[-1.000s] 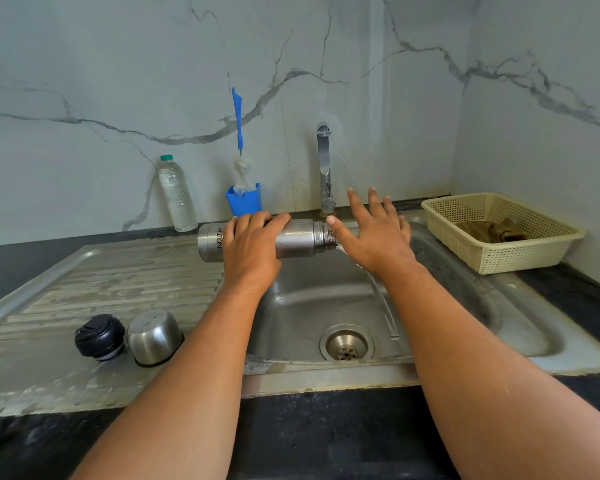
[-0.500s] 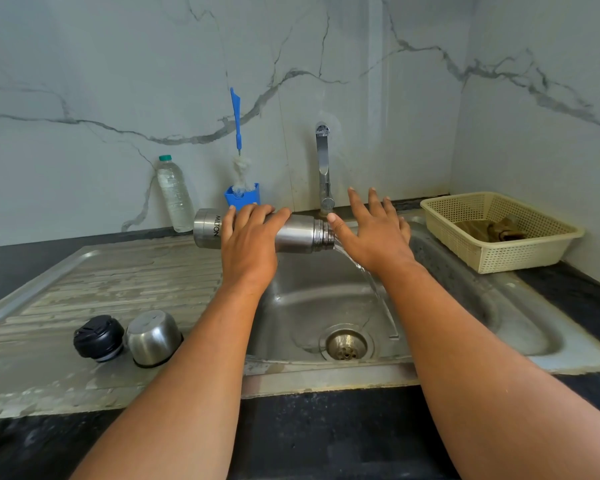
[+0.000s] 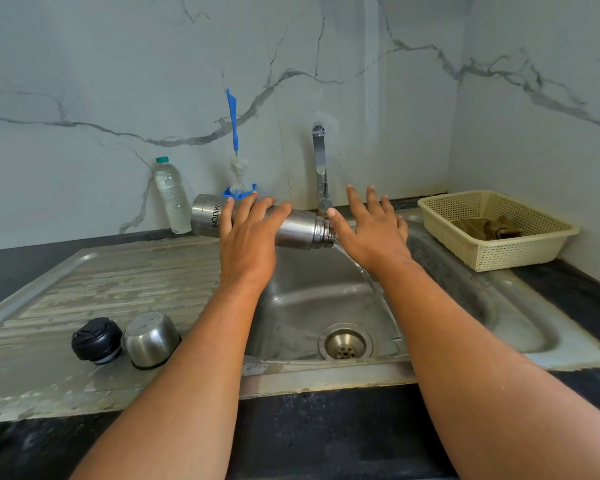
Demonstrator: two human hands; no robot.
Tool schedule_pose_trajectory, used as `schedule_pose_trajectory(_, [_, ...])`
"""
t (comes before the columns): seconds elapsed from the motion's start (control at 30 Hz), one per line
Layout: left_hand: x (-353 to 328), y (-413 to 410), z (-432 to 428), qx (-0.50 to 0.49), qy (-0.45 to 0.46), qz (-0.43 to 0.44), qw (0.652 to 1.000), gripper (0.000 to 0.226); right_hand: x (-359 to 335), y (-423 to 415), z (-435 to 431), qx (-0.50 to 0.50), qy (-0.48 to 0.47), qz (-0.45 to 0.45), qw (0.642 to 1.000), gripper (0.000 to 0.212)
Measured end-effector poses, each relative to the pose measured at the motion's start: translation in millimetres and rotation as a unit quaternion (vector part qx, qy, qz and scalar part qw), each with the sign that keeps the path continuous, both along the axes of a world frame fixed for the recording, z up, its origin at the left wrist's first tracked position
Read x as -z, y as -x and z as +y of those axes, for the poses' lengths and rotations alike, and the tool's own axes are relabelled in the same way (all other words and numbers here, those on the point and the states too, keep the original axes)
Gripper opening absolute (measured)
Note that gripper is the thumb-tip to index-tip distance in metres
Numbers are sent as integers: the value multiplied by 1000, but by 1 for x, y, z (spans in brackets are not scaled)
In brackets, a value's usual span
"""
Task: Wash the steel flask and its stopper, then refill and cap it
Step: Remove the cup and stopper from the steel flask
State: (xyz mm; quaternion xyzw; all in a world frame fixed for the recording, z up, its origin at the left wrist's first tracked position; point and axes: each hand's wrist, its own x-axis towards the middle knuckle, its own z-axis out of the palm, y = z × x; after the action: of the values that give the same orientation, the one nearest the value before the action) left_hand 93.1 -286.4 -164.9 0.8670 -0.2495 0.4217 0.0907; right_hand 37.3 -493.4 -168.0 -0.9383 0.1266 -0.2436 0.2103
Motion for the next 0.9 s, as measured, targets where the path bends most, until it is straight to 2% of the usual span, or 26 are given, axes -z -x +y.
schedule_pose_trajectory(0.3, [-3,3,0,13,-2,-8,1000,84,-2,2,0,4,-18,-20,1000,75])
schedule_pose_trajectory(0.67, [-10,11,-3,26,-14,-28,999,71,-3,4,0,4,-24,-27,999,75])
schedule_pose_trajectory(0.9, [-10,11,-2,21,-19,-27,999,78,-3,3,0,3,-31,-31,999,76])
